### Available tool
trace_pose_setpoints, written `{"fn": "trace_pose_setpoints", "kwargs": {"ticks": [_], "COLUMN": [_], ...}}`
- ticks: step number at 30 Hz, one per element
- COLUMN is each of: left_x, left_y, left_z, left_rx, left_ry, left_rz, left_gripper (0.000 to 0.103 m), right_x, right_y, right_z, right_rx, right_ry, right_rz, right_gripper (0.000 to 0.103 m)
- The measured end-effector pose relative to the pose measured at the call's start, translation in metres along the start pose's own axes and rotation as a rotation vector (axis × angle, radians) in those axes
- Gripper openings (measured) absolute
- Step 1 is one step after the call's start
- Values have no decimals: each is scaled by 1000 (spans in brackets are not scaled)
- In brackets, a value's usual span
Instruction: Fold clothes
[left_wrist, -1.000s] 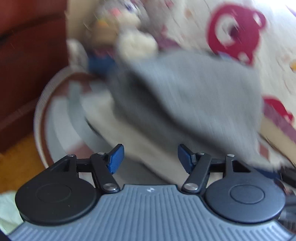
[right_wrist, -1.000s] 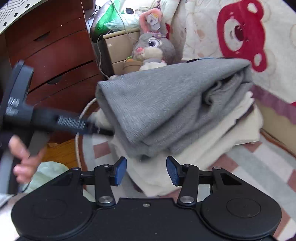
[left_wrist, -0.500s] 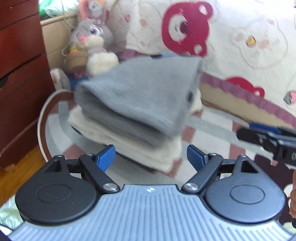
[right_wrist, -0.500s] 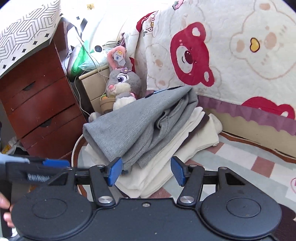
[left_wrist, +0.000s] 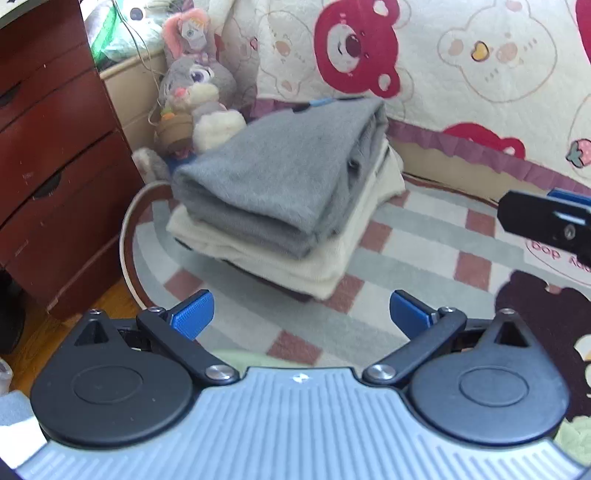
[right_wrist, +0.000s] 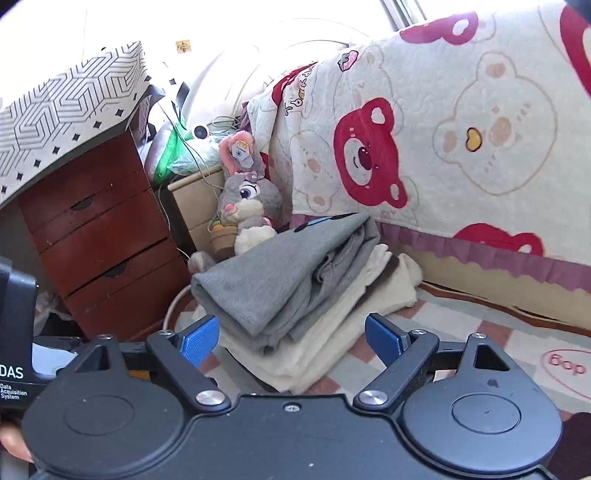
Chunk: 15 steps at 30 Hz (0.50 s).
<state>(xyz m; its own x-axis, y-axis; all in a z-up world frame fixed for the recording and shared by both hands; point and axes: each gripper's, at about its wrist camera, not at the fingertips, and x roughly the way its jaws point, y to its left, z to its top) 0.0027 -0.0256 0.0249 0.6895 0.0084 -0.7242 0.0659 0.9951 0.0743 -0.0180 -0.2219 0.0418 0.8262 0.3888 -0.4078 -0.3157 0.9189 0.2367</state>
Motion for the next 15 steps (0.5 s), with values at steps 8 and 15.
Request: {"fn": "trace_pose_setpoints", "kwargs": {"ticks": [8,15], "left_x": [-20,-23], "left_y": [-29,-53], "left_z": [-26,-40], "left_rx": [20,74], "left_ry": [-16,-28], "left_rz": [-13,-13], "left_gripper": [103,103], "right_x": [-26,-32], "right_y": [4,3], "right_z": [-13,-24], "right_rx": [-33,-12], "right_ry": [66,90], "right_rz": [13,-19], "right_gripper": [89,89]}}
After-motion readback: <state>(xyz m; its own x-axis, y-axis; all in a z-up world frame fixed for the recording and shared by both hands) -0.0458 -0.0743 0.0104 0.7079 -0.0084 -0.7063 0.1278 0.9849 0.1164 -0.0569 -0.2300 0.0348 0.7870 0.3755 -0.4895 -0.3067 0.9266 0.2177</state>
